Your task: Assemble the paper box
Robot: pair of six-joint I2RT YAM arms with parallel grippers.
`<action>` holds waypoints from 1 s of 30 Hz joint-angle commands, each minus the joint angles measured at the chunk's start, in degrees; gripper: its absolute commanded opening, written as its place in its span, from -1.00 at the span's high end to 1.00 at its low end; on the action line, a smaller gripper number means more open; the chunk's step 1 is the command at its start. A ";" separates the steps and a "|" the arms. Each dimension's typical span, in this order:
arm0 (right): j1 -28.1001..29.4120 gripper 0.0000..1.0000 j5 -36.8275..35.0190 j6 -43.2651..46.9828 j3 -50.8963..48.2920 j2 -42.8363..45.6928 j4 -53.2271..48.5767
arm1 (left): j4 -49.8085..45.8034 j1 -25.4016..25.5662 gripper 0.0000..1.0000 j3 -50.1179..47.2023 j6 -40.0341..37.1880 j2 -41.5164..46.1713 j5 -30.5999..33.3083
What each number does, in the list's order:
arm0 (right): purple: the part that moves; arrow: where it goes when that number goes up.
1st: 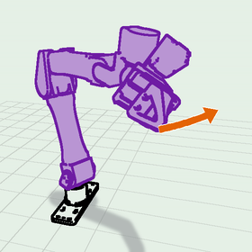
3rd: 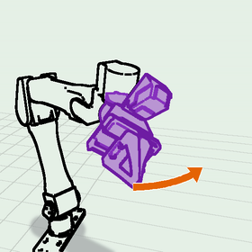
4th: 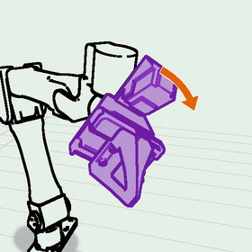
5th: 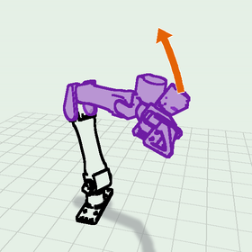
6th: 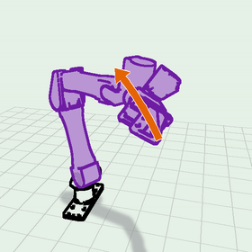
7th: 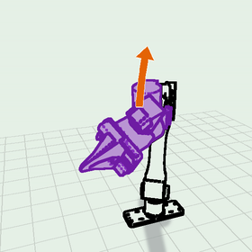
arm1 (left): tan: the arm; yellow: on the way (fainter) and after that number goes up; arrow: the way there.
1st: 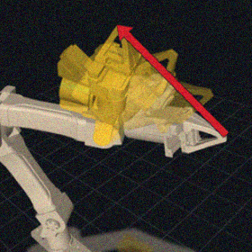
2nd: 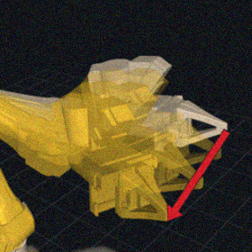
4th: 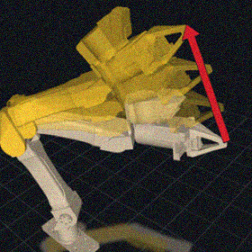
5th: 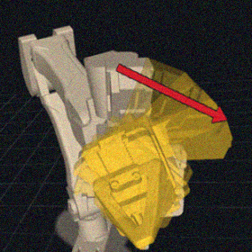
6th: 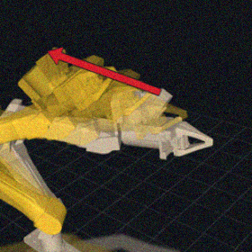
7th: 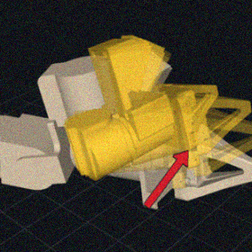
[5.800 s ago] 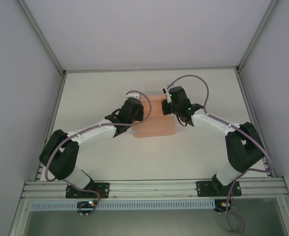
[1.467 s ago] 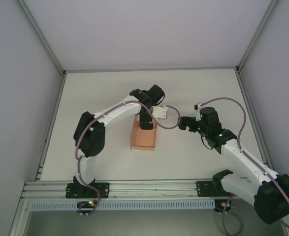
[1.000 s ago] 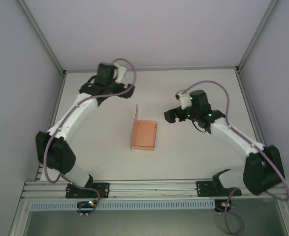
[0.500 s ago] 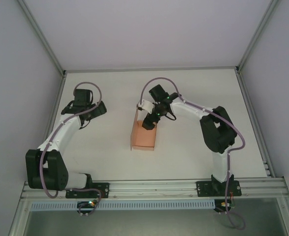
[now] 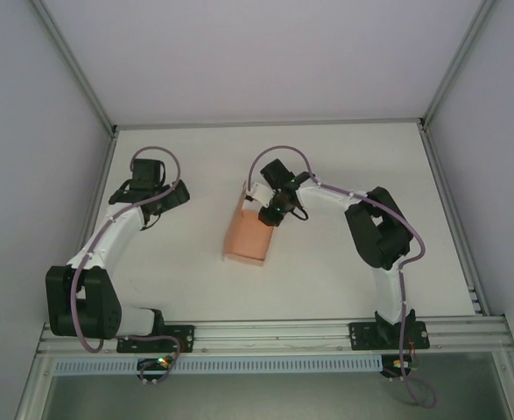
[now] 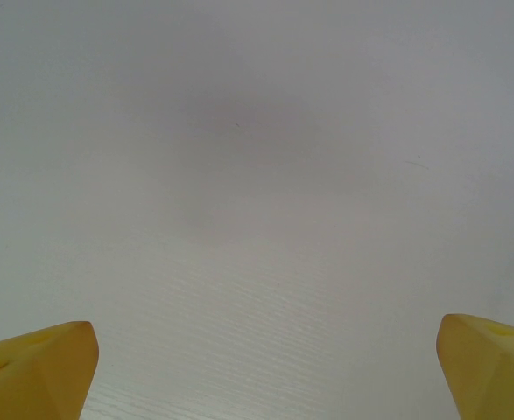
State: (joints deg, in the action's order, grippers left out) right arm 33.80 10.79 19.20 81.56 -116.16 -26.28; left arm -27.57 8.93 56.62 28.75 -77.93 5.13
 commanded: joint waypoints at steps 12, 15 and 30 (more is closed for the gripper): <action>3.56 0.83 -28.23 -53.12 -18.85 15.36 0.06 | 1.03 4.01 -1.00 3.97 -0.20 -2.15 2.70; 4.95 0.77 -29.44 -61.43 -22.07 17.75 -2.33 | 1.25 5.28 -1.00 5.50 -1.76 -3.34 1.94; 5.75 -0.99 -31.96 -34.24 -28.83 38.72 7.51 | 8.42 11.79 -1.00 3.55 -37.55 0.09 -30.16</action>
State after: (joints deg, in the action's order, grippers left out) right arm 40.29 -19.35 -30.28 54.52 -82.83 -24.05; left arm -19.84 20.27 60.40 4.36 -79.94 -12.21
